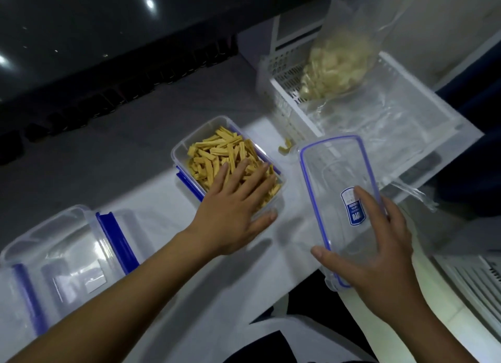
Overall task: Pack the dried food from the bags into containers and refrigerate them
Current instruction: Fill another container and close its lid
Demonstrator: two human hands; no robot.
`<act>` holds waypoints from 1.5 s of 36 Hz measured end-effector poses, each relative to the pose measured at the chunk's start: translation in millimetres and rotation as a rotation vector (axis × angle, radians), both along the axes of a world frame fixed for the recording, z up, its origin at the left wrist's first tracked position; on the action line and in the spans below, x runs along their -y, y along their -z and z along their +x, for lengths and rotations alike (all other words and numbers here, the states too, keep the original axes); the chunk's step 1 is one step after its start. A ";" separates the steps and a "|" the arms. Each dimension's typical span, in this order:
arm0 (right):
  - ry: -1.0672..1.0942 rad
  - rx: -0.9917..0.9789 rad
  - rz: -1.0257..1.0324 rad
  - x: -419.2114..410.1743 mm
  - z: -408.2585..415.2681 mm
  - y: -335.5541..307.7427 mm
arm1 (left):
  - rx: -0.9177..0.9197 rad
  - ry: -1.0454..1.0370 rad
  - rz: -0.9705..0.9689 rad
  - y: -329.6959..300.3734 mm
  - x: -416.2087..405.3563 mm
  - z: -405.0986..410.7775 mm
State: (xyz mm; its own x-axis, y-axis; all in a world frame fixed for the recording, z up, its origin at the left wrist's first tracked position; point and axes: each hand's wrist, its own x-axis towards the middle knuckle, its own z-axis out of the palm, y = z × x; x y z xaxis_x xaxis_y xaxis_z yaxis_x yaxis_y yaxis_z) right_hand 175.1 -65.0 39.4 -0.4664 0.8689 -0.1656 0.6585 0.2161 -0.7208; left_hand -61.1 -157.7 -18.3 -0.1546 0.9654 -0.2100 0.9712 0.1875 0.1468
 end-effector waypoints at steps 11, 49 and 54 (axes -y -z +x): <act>0.061 0.112 0.133 -7.9 19.3 -8.2 | 0.260 -0.203 0.272 -44.4 -62.5 -26.6; -0.218 0.059 0.184 -46.0 -8.8 -33.9 | 0.642 -0.875 0.667 -39.8 -1.4 -78.8; -0.536 0.391 0.226 -47.0 -23.4 -19.7 | 1.061 -1.429 0.783 -8.1 39.2 -7.1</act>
State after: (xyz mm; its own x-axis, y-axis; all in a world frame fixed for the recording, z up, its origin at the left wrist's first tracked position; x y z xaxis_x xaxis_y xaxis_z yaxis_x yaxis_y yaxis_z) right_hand 151.7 -18.0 59.1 -0.7834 0.5684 -0.2513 0.6210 0.7005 -0.3515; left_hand -68.3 -197.0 -10.2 -0.9061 0.1740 -0.3856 -0.3393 0.2457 0.9080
